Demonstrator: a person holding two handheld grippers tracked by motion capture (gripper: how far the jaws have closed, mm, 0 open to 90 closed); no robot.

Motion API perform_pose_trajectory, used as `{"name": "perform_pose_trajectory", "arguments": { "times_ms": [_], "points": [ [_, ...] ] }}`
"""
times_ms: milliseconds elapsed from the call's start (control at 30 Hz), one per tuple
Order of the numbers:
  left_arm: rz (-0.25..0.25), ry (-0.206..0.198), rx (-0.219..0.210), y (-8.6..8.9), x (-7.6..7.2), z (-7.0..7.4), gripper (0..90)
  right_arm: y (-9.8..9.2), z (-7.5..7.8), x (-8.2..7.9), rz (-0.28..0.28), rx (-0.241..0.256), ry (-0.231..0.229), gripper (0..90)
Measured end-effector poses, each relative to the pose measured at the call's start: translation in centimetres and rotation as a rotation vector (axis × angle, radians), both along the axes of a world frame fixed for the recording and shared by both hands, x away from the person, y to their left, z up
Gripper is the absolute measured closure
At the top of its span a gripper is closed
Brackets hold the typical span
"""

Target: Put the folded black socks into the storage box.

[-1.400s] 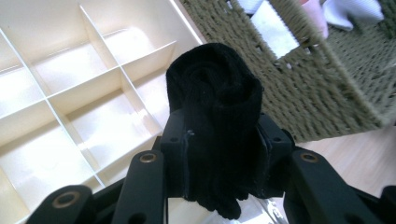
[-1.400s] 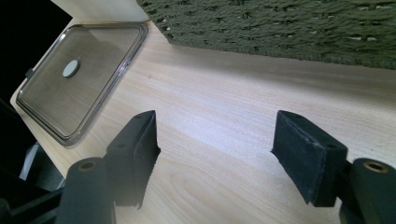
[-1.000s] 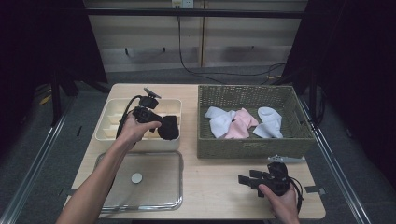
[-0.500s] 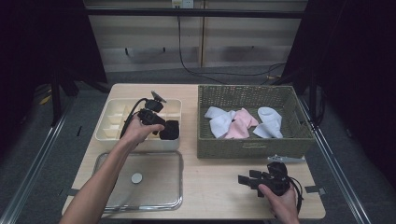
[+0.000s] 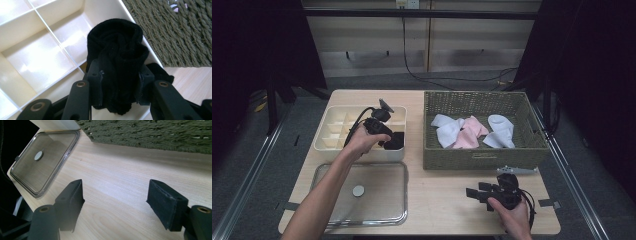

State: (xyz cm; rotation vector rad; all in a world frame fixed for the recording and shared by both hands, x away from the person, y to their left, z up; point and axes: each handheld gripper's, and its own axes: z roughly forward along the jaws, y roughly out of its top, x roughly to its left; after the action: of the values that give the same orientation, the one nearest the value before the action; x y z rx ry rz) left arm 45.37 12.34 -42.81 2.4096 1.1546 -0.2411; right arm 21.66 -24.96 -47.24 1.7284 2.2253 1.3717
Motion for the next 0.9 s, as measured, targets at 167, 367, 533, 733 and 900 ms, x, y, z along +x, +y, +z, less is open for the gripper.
{"name": "perform_pose_trajectory", "arguments": {
  "times_ms": [167, 367, 533, 733, 900],
  "points": [
    [-0.007, 0.022, 0.01, -0.2, 0.3, -0.2, 64.8, 0.0, 0.0, 0.0, -0.005, 0.001, 0.003, 28.5],
    [-0.035, 0.016, 0.06, -1.0, 0.0, -0.9, 65.6, 0.0, 0.0, 0.1, -0.003, 0.001, 0.002, 28.5],
    [-0.034, 0.027, 0.049, -0.9, 0.1, -1.1, 65.7, 0.1, 0.0, 0.0, 0.002, 0.002, -0.001, 28.2],
    [-0.021, 0.017, -0.003, -0.3, -0.1, -1.1, 63.6, 0.0, 0.1, 0.0, -0.002, 0.009, 0.002, 28.1],
    [-0.018, 0.023, -0.035, 0.1, -0.2, -0.7, 55.1, -0.1, 0.0, 0.0, -0.002, 0.006, 0.002, 28.0]
  ]
}}
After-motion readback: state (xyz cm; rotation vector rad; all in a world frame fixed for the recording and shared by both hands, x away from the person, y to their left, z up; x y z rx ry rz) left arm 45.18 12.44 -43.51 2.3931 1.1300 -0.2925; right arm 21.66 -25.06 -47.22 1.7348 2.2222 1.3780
